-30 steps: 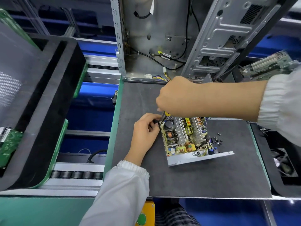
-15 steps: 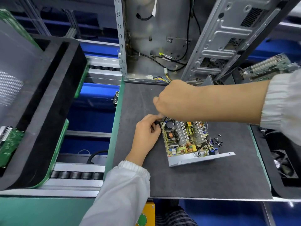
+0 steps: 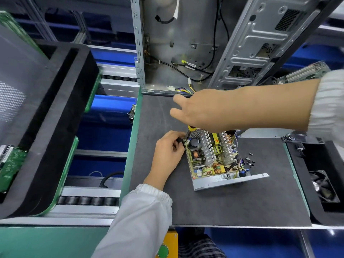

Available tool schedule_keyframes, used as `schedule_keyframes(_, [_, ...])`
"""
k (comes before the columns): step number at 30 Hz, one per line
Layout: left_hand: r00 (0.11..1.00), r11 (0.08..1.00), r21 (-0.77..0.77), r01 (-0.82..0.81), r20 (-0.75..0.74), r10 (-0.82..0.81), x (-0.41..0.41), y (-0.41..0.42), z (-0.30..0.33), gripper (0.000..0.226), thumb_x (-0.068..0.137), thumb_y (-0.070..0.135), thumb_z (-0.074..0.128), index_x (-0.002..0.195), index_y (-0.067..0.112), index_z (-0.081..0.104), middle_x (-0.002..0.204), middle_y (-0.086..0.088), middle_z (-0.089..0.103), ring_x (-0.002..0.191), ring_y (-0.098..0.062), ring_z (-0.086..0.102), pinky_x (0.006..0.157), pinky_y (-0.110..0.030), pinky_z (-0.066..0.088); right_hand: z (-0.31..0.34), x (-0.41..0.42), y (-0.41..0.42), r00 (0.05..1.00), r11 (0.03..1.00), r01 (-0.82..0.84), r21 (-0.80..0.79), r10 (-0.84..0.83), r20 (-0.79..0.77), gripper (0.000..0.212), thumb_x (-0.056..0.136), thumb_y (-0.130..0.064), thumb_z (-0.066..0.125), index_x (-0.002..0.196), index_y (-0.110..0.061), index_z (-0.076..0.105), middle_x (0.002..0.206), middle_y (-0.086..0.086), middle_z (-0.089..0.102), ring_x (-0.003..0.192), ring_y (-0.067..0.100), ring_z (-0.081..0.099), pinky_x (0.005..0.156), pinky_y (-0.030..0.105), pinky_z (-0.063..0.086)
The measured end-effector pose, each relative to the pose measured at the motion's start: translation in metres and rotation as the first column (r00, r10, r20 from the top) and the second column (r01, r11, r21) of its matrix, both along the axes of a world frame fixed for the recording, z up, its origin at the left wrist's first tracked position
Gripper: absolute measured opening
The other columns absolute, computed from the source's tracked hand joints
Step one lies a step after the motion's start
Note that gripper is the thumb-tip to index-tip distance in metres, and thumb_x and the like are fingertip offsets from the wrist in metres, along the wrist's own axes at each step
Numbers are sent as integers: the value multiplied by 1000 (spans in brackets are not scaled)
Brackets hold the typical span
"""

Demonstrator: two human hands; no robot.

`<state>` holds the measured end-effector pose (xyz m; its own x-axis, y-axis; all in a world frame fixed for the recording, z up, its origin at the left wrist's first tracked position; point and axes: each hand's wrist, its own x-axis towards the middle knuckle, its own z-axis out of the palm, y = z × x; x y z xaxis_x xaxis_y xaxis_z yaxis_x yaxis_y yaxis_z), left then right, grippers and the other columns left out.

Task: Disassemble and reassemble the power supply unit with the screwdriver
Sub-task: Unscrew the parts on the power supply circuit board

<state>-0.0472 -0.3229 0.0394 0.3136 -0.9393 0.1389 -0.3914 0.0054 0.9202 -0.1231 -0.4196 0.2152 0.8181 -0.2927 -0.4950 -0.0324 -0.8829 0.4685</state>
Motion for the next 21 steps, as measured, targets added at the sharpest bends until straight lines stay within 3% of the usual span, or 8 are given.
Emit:
schedule_keyframes(2, [1000, 1000, -1, 3, 0, -3, 0, -1, -1, 34, 79, -12, 56, 98, 11, 72, 84, 14, 59, 63, -2, 49, 63, -7, 37, 5, -1, 0, 999, 999, -48, 14, 48, -6, 18, 87, -6, 48, 103, -12, 42, 104, 11, 41, 66, 21, 48, 43, 28, 19])
schedule_keyframes(4, [1000, 1000, -3, 8, 11, -8, -1, -1, -1, 35, 79, -12, 55, 98, 11, 72, 85, 11, 59, 63, -4, 49, 62, -8, 38, 6, -2, 3, 993, 989, -115, -90, 112, -39, 7, 90, -8, 49, 87, -14, 50, 82, 5, 46, 70, 25, 51, 43, 28, 16])
schedule_keyframes(6, [1000, 1000, -14, 13, 13, -12, 0, -1, -1, 35, 78, -13, 56, 99, 11, 72, 86, 5, 61, 64, -5, 49, 63, -9, 38, 5, -3, 8, 991, 975, -128, -180, 119, -59, 23, 94, -15, 50, 72, -19, 42, 70, 1, 55, 62, 24, 51, 43, 24, 12])
schedule_keyframes(9, [999, 1000, -15, 23, -33, -23, 0, 1, -1, 34, 80, -10, 58, 99, 15, 70, 87, 4, 63, 63, -5, 49, 64, -11, 40, 0, -4, 8, 1000, 991, -9, -137, 7, -18, 20, 97, -31, 49, 85, -16, 41, 69, 4, 47, 49, 17, 42, 41, 25, 14])
schedule_keyframes(12, [980, 999, -28, -19, -200, 13, -1, 4, 8, 28, 82, 2, 70, 103, 20, 64, 84, -3, 66, 58, -7, 49, 59, -18, 41, 2, -5, 4, 999, 1000, 6, 20, -7, 41, 29, 86, -12, 52, 94, -15, 25, 91, 8, 29, 48, 16, 34, 39, 27, 17])
schedule_keyframes(16, [983, 965, -261, -16, -180, -32, 10, 3, 39, 35, 75, 27, 79, 104, 33, 59, 90, 5, 58, 79, -15, 56, 64, -26, 45, 1, -4, 4, 997, 998, -6, 65, 1, 79, 19, 95, -19, 46, 112, -9, 47, 87, 7, 37, 52, 16, 33, 41, 27, 21])
schedule_keyframes(19, [971, 978, -175, 116, -186, -148, 18, -12, 60, 31, 70, 27, 82, 95, 21, 65, 89, -2, 66, 89, -22, 60, 82, -36, 48, -3, -3, 11, 980, 998, 56, -40, -48, 192, 38, 102, -39, 30, 102, -13, 58, 76, 6, 52, 66, 26, 52, 44, 27, 26])
schedule_keyframes(21, [957, 979, -143, 145, -230, -176, 19, -18, 70, 29, 69, 15, 85, 92, 18, 68, 81, 2, 69, 81, -11, 62, 79, -30, 49, -1, -6, 11, 963, 993, 121, -9, -116, 242, 33, 100, -43, 37, 101, -16, 55, 74, 5, 48, 69, 27, 52, 45, 28, 25])
